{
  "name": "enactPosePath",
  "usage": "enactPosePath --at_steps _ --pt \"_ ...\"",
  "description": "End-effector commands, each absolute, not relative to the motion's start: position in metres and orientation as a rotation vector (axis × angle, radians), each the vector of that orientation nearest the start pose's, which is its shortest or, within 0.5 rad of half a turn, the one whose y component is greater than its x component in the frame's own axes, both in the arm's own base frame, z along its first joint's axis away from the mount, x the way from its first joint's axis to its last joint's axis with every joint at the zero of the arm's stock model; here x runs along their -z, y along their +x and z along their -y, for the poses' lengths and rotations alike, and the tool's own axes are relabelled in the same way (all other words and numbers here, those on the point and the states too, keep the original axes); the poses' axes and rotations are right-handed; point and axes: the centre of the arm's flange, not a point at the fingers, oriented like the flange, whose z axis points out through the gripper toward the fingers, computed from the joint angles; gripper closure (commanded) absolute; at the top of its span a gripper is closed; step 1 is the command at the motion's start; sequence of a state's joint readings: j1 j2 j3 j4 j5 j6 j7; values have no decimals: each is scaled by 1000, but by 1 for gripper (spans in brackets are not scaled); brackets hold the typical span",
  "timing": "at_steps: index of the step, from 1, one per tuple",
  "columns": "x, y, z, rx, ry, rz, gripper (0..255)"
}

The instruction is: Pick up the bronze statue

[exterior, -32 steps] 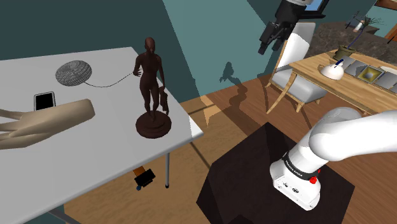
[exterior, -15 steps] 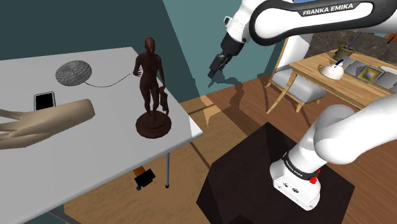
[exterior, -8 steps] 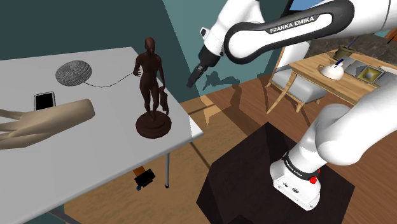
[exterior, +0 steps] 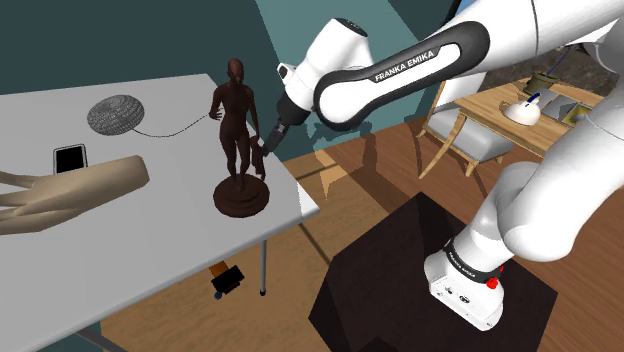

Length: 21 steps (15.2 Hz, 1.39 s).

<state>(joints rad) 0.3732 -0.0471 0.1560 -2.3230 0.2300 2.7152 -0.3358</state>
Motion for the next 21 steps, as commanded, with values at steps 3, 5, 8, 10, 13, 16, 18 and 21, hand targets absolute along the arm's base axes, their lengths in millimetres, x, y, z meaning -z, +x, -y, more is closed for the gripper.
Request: enactPosePath --at_steps 3,5,8,10,13,16,18,21 --pt "-389 472 -289 655 -2694 1033 0" --pt "-378 472 -289 655 -2694 1033 0" --pt "-363 472 -289 655 -2694 1033 0" --pt "-354 472 -289 655 -2694 1033 0" --pt "-354 471 -289 655 -2694 1032 255" --pt "-354 471 -289 655 -2694 1032 255" --pt "-354 471 -289 655 -2694 1032 255" --pt "-354 472 -289 655 -2694 1033 255"
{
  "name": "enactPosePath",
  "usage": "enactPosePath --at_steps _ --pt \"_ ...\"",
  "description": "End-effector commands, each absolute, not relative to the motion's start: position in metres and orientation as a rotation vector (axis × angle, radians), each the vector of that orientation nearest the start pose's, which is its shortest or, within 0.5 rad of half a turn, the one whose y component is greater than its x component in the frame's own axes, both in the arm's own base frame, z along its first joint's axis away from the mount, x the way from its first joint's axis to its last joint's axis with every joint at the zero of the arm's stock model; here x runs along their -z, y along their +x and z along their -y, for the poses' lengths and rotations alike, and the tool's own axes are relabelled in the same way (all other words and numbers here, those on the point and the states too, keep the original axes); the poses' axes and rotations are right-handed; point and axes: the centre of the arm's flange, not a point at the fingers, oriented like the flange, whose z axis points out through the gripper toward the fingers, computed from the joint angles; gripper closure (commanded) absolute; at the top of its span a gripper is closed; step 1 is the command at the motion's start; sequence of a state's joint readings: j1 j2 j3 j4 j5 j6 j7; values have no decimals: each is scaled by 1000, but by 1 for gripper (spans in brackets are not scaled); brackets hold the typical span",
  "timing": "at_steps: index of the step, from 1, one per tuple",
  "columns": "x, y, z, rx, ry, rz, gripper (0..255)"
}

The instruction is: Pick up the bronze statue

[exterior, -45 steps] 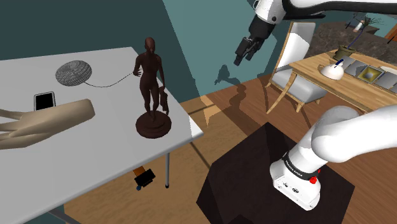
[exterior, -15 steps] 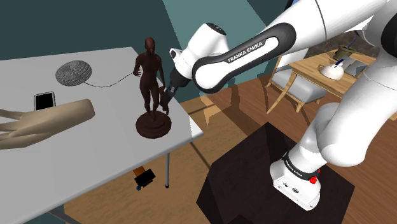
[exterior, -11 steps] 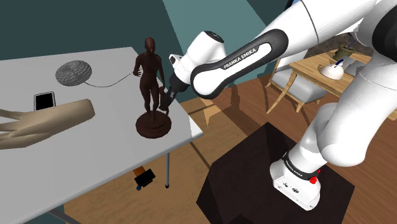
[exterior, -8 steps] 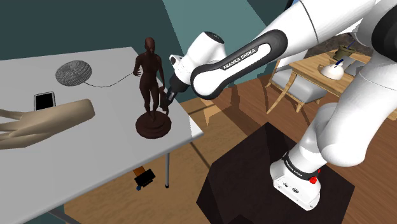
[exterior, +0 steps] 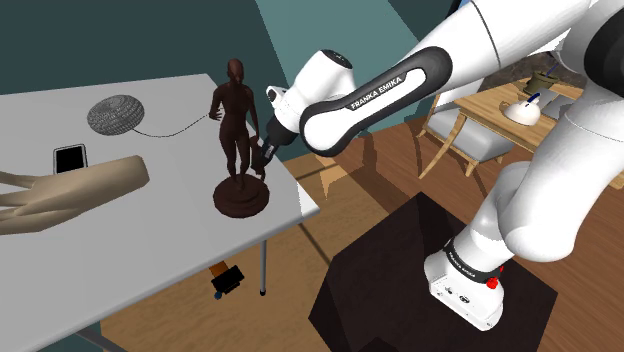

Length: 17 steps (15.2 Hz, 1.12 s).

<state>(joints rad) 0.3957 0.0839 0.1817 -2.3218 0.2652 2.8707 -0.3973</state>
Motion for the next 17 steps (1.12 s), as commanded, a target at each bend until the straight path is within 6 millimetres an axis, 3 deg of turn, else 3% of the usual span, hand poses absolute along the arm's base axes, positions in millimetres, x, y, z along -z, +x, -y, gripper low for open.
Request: enactPosePath --at_steps 1,15,17 --pt "-360 472 -289 655 -2694 1033 255" --pt "-434 472 -289 655 -2694 1033 255" --pt "-434 472 -289 655 -2694 1033 255"
